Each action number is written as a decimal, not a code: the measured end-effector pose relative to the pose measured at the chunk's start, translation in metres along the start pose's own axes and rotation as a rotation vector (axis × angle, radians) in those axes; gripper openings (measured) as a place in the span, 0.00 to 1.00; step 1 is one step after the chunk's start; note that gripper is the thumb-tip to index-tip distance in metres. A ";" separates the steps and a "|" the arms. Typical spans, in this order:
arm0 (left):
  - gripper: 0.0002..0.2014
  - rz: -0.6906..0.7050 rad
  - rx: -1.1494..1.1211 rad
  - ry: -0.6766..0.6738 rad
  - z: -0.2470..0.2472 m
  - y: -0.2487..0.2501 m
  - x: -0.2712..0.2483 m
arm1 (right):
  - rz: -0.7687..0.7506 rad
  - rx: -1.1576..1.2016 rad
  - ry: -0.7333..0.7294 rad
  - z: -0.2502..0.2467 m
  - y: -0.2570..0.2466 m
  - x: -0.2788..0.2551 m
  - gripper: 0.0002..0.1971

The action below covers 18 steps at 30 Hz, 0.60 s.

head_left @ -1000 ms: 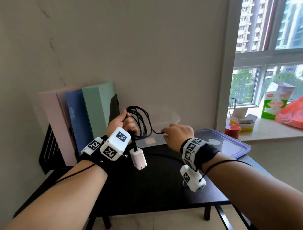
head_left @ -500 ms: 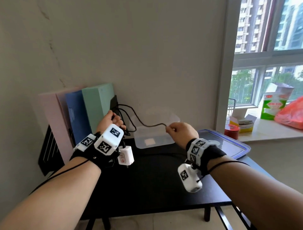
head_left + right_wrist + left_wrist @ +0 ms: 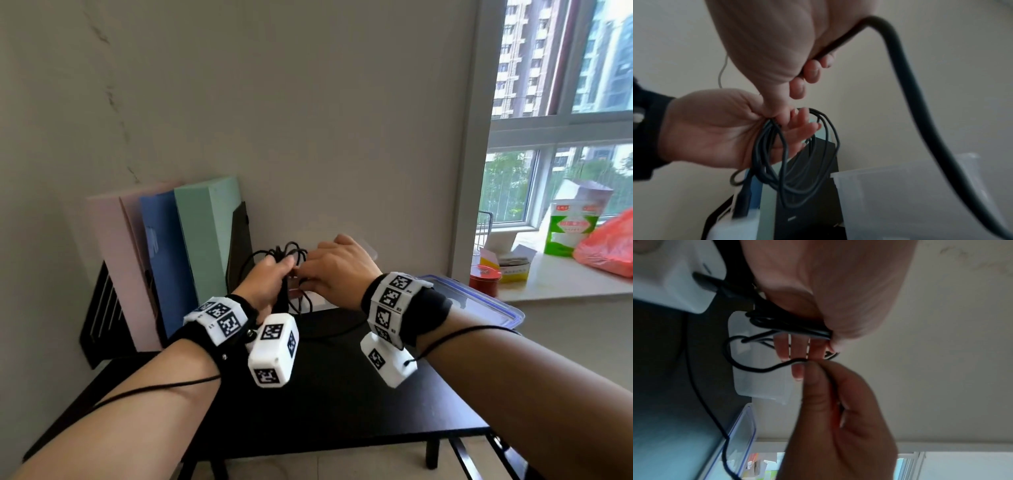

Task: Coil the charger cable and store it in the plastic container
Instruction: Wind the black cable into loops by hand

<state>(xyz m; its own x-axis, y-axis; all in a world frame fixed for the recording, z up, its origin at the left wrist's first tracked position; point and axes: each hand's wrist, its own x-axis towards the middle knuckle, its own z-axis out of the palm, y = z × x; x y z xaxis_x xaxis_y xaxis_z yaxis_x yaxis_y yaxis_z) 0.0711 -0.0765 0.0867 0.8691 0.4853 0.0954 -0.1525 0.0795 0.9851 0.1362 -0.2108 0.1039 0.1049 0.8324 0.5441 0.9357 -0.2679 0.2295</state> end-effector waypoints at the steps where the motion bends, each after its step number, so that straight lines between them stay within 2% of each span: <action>1: 0.07 -0.006 0.018 -0.046 0.003 -0.001 -0.002 | 0.011 0.027 0.010 -0.002 0.000 0.001 0.11; 4: 0.14 -0.026 0.026 -0.177 0.008 0.000 -0.008 | 0.081 0.154 0.000 -0.003 0.003 0.001 0.11; 7: 0.23 -0.097 -0.038 -0.293 0.012 0.000 -0.014 | 0.233 0.271 0.048 -0.005 0.007 -0.004 0.15; 10: 0.23 -0.203 -0.063 -0.327 0.012 0.001 -0.015 | 0.354 0.360 0.077 -0.006 0.015 -0.009 0.21; 12: 0.25 -0.237 0.001 -0.396 0.013 0.003 -0.017 | 0.377 0.429 0.070 -0.005 0.021 -0.012 0.27; 14: 0.25 -0.217 0.111 -0.464 0.012 0.002 -0.019 | 0.368 0.498 -0.002 -0.002 0.025 -0.014 0.37; 16: 0.20 -0.169 0.183 -0.505 0.011 0.001 -0.020 | 0.360 0.616 -0.136 -0.002 0.027 -0.015 0.45; 18: 0.12 -0.130 0.179 -0.517 0.008 0.001 -0.020 | 0.360 0.705 -0.271 -0.001 0.028 -0.015 0.44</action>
<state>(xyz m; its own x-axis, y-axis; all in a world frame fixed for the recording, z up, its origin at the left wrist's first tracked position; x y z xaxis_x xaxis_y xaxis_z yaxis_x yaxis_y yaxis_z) 0.0576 -0.0934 0.0865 0.9998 -0.0122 -0.0155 0.0147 -0.0610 0.9980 0.1601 -0.2310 0.1031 0.4310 0.8659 0.2537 0.8113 -0.2488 -0.5290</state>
